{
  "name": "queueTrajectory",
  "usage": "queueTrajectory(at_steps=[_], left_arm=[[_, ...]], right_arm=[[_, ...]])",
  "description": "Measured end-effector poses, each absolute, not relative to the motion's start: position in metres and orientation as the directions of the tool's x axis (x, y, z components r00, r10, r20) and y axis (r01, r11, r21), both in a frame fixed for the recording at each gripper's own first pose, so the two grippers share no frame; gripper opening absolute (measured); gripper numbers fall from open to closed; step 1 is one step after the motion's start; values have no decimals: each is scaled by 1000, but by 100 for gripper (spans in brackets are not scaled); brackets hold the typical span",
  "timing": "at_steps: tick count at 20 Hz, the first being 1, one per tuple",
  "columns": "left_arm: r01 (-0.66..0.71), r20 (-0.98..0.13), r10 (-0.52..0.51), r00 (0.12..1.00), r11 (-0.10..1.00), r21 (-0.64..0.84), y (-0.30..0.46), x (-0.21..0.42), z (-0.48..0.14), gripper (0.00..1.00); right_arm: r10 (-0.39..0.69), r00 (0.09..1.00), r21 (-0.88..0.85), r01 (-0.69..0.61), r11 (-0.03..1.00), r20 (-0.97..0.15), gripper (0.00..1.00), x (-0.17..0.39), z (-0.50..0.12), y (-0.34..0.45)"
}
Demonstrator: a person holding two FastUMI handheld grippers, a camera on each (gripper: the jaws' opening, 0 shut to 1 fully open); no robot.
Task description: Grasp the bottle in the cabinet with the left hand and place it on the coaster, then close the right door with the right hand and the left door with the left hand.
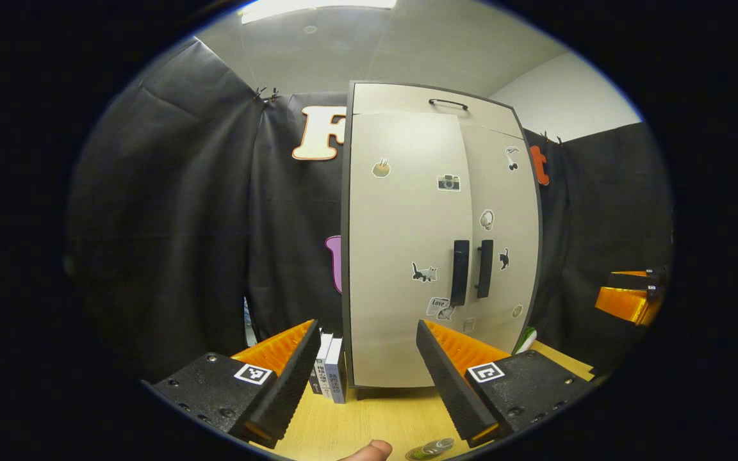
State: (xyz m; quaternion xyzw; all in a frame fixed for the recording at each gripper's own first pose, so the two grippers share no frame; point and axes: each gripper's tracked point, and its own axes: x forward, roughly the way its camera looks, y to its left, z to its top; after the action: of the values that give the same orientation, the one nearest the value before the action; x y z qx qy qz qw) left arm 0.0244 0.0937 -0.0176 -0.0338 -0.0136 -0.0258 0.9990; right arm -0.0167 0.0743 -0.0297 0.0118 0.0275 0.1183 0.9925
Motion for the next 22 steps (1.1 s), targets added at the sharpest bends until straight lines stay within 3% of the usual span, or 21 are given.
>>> queueTrajectory(at_steps=[4, 22], left_arm=[[45, 29, -43, 999, 997, -69, 94, 23, -19, 95], [76, 49, -76, 996, 997, 1, 79, -3, -12, 95]], right_arm=[[243, 969, 27, -242, 970, -38, 93, -15, -28, 79], [230, 973, -32, -230, 973, -2, 96, -40, -18, 88]])
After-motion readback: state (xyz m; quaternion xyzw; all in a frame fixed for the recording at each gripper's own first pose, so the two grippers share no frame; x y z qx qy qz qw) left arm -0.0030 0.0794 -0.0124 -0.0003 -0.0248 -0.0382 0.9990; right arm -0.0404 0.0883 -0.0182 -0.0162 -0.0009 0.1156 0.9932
